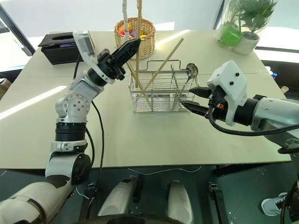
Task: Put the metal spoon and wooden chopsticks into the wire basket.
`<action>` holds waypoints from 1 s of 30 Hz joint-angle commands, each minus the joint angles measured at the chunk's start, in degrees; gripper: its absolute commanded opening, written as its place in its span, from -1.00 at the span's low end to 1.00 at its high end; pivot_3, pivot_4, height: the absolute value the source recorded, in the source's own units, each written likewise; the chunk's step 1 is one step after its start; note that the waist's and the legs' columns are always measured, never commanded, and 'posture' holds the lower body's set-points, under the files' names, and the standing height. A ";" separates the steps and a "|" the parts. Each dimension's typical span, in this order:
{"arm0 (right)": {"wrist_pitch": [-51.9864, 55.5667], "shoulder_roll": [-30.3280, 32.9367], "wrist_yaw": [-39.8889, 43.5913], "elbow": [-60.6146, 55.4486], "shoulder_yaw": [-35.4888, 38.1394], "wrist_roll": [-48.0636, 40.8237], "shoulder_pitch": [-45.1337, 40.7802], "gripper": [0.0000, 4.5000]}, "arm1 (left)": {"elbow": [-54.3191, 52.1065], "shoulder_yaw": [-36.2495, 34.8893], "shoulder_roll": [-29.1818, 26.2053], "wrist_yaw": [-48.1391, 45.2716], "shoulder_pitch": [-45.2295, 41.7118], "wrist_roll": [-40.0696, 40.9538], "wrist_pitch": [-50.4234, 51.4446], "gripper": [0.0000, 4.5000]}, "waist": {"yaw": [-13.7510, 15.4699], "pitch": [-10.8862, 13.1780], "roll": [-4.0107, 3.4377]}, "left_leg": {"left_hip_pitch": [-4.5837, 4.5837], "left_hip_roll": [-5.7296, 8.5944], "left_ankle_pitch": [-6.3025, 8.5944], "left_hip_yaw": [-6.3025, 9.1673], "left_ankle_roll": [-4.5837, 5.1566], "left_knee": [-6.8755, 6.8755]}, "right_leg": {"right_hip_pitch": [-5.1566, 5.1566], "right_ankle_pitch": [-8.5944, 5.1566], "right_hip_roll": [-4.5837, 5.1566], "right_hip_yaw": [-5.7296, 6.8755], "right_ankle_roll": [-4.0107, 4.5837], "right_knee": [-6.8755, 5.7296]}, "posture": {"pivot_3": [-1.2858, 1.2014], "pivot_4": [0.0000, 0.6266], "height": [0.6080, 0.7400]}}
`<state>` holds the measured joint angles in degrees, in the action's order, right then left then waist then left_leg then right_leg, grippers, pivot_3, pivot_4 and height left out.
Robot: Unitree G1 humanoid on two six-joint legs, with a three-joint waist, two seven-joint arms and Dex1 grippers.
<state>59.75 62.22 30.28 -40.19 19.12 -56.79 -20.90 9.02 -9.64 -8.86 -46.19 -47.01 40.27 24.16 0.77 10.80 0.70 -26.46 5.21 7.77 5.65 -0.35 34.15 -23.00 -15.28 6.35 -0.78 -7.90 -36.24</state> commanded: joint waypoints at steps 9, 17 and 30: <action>-0.15 3.65 2.61 0.40 2.64 -1.48 -1.32 -0.04 | -0.38 2.50 2.79 0.38 1.76 -4.73 -7.82 -0.99 | -0.02 0.00 0.00 | 0.00 -0.01 0.01 -0.02 0.01 0.00 | 0.00 -0.06 0.05 0.00 0.11 0.02 | 0.03 -0.52 1.00; -0.44 3.47 2.38 0.61 2.23 -1.18 -2.29 -0.04 | 1.32 3.71 3.83 0.66 2.38 -8.35 -13.12 -0.99 | 0.01 0.00 0.00 | 0.00 0.00 0.01 -0.03 0.02 0.00 | 0.01 -0.06 0.04 0.00 0.11 0.02 | 0.03 -0.52 1.00; -0.18 3.45 2.64 1.28 1.48 -0.99 -3.26 -0.04 | 4.29 4.77 4.71 2.18 1.89 -12.47 -19.05 -0.99 | 0.00 0.00 0.00 | 0.00 0.00 0.02 -0.03 0.03 0.00 | 0.01 -0.03 0.03 0.01 0.05 0.03 | 0.03 -0.52 1.00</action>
<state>59.94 64.86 32.92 -38.54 19.62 -57.57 -23.03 14.56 -5.24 -4.30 -43.92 -44.37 27.94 6.44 0.77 10.80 0.70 -26.46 5.21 7.78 5.62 -0.33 34.15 -23.00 -15.27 6.38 -0.77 -7.92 -36.21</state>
